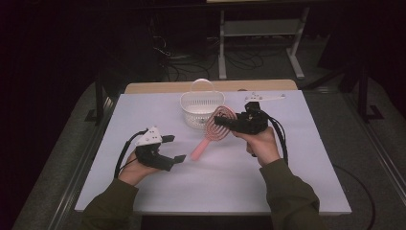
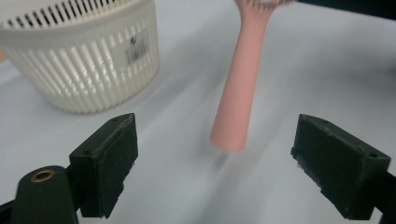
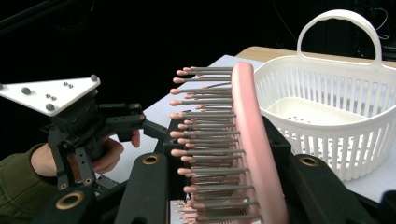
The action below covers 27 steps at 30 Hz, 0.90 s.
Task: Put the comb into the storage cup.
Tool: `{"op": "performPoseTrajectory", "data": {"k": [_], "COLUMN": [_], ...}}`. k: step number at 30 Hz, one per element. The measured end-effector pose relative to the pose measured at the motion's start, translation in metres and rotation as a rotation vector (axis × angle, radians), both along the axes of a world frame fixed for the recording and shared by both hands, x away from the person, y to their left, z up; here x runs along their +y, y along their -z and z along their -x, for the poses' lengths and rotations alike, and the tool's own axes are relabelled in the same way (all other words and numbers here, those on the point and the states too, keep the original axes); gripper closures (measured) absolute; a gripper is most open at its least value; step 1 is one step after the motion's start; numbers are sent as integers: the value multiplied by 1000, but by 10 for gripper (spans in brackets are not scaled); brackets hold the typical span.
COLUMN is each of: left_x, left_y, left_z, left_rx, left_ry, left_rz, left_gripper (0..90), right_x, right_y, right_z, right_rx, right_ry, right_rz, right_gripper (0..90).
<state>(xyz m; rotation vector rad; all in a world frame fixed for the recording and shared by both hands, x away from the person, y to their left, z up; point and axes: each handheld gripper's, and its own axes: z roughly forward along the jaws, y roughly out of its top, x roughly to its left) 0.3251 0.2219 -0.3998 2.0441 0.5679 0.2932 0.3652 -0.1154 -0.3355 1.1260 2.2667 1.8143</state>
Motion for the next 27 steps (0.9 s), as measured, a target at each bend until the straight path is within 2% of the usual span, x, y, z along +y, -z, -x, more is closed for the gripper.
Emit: {"op": "performPoseTrajectory", "data": {"k": [5,9,13,16,21,24,27], "left_x": [10,17,23,25,30,32,31], "left_y": [5,7,12,17,23,26,28], "left_z": [5,9,14,18,22,23,22], "left_rx": [11,4,18,24,14,30,38], "left_ry": [-6,-15,-11,-15,-49,-45,-39], "left_rz": [0,-17,-32,-64,-83,-78,-90], "left_gripper": [88,28,0,0,0,0,0], "right_x": [-1,-1,-2,-3,-4,-4,-4], "right_y": [-1,0,0,-1,-2,-2,-1], "right_z": [0,0,0,0,0,0,-2], "right_rx": [-3,-3,-4,-7,-14,-14,-9], "right_ry": [3,7,10,13,19,20,22], "right_rz": [1,-1,-2,-3,-2,2,4], "right_gripper": [625,625,625,625,625,625,625]}}
